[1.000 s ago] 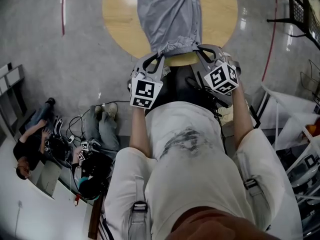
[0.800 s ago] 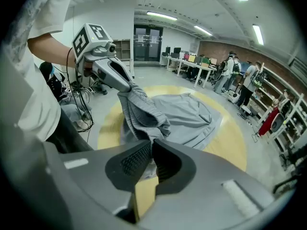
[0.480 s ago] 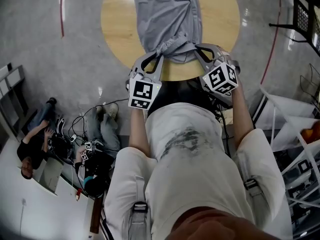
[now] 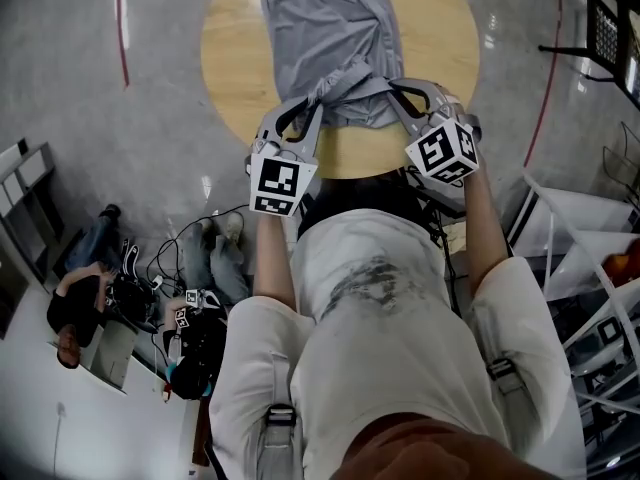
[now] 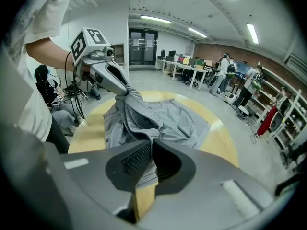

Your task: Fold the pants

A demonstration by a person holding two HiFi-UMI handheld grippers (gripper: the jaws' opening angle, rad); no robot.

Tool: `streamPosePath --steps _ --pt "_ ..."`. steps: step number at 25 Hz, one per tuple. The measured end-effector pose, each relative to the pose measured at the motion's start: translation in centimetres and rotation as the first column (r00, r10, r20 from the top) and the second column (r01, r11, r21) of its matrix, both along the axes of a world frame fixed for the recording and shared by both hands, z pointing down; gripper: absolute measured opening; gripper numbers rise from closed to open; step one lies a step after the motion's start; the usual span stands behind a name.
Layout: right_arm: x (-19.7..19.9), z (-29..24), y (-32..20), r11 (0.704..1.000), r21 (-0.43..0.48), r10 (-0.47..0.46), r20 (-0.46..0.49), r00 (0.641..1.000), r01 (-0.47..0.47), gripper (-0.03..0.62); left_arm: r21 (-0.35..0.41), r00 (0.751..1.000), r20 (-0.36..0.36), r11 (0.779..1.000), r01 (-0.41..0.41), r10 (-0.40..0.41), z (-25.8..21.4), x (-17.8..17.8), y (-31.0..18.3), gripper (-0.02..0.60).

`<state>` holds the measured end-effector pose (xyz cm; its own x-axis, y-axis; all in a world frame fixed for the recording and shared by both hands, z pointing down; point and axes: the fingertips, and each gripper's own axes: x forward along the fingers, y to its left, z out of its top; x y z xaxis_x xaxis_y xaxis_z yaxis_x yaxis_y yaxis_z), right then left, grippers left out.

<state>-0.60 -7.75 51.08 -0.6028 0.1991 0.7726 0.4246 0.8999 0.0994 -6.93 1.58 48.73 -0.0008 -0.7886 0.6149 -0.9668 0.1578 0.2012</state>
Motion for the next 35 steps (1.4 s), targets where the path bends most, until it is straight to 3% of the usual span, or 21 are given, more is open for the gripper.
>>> streamPosePath --steps 27,35 --pt "-9.9 0.4 -7.6 0.999 0.013 0.032 0.058 0.998 -0.032 0.025 0.014 0.997 0.058 0.999 0.048 -0.049 1.7 -10.9 -7.6 0.052" --pt "-12.3 1.8 -9.1 1.000 0.007 0.027 0.042 0.999 -0.027 0.025 0.000 0.996 0.028 0.996 0.089 -0.089 4.0 -13.9 -9.1 0.054"
